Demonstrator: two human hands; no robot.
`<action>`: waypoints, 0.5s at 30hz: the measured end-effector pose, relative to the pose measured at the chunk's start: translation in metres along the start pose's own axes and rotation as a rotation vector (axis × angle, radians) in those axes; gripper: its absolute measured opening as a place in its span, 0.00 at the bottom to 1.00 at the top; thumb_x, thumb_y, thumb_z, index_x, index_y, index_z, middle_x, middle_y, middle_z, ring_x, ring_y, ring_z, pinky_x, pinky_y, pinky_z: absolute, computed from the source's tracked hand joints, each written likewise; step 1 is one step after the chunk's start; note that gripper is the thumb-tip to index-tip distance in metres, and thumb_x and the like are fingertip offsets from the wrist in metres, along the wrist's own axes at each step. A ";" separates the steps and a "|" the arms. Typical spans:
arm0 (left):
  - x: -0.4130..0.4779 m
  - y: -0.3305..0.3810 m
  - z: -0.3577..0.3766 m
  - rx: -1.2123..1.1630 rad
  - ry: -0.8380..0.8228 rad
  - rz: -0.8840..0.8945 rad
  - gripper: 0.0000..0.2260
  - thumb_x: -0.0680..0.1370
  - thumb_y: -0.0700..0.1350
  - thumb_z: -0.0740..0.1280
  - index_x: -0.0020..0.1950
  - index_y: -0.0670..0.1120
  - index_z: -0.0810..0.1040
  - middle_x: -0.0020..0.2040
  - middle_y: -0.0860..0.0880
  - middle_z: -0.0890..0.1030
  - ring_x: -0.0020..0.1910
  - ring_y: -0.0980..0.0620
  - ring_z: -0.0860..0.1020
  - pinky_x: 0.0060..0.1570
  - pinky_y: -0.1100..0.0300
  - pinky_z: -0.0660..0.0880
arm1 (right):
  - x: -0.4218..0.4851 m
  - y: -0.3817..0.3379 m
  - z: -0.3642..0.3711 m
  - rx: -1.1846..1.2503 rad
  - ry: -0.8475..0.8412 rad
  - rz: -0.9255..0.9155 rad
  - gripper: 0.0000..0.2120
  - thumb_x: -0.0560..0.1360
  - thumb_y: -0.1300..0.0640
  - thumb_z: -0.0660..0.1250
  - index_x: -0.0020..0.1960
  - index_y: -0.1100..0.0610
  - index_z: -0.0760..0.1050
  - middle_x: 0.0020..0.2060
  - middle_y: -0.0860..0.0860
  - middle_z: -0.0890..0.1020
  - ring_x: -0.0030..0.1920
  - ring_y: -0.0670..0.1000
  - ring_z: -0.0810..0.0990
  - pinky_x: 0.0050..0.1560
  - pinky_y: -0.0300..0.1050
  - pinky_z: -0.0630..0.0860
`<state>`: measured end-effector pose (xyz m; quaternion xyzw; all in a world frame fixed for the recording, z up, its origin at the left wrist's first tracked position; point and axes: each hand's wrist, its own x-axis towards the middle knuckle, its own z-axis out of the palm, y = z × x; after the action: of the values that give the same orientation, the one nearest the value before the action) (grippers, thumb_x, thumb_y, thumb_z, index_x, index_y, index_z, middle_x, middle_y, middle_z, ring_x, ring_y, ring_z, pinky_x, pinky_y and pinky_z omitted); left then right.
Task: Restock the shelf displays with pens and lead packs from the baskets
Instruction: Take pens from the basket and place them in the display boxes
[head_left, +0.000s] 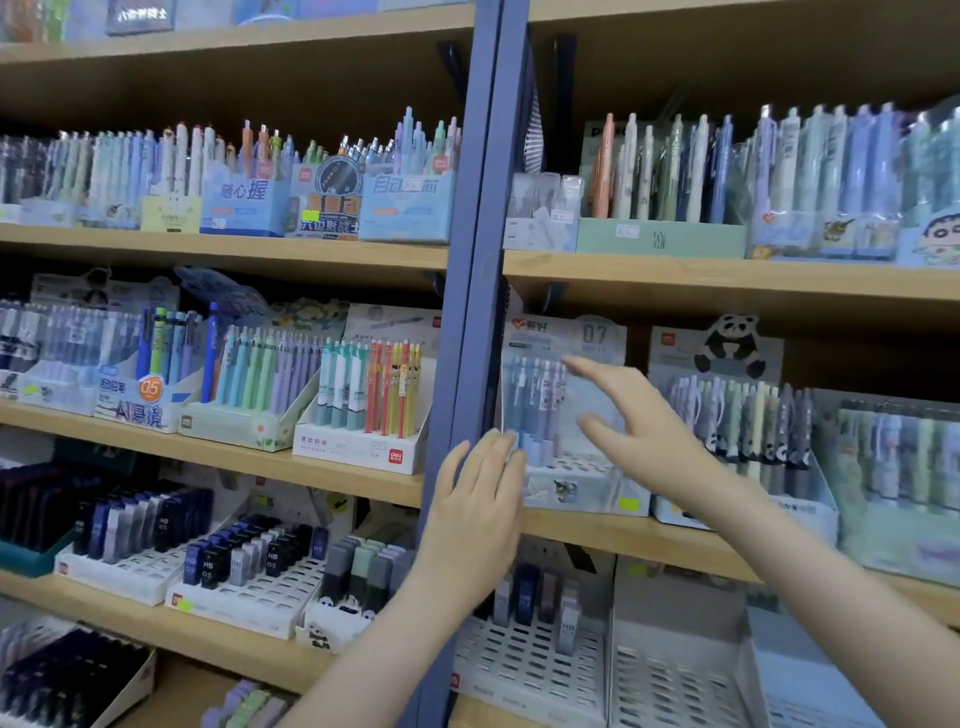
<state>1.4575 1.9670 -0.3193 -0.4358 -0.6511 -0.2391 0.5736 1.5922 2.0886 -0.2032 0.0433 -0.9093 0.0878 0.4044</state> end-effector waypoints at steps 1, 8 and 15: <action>-0.008 0.012 -0.001 -0.069 0.034 -0.014 0.17 0.74 0.41 0.65 0.62 0.42 0.73 0.63 0.44 0.77 0.65 0.46 0.72 0.66 0.51 0.64 | -0.022 -0.001 0.002 -0.002 0.018 -0.022 0.24 0.79 0.59 0.61 0.72 0.45 0.62 0.64 0.36 0.68 0.68 0.39 0.62 0.69 0.39 0.58; -0.101 0.122 0.008 -0.457 -0.248 -0.028 0.16 0.77 0.45 0.60 0.63 0.42 0.72 0.57 0.45 0.80 0.57 0.49 0.75 0.59 0.57 0.71 | -0.197 0.039 0.043 -0.004 -0.141 0.151 0.19 0.78 0.53 0.58 0.68 0.49 0.67 0.58 0.41 0.73 0.60 0.38 0.67 0.60 0.34 0.64; -0.244 0.227 0.029 -0.620 -0.914 0.058 0.20 0.77 0.47 0.61 0.65 0.38 0.74 0.60 0.43 0.78 0.58 0.43 0.78 0.56 0.54 0.75 | -0.405 0.096 0.091 0.010 -0.412 0.592 0.21 0.78 0.57 0.62 0.70 0.57 0.68 0.60 0.55 0.77 0.62 0.53 0.72 0.58 0.37 0.64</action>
<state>1.6237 2.0337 -0.6020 -0.6614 -0.7207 -0.1901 0.0835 1.7823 2.1682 -0.5761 -0.2034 -0.9444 0.1949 0.1695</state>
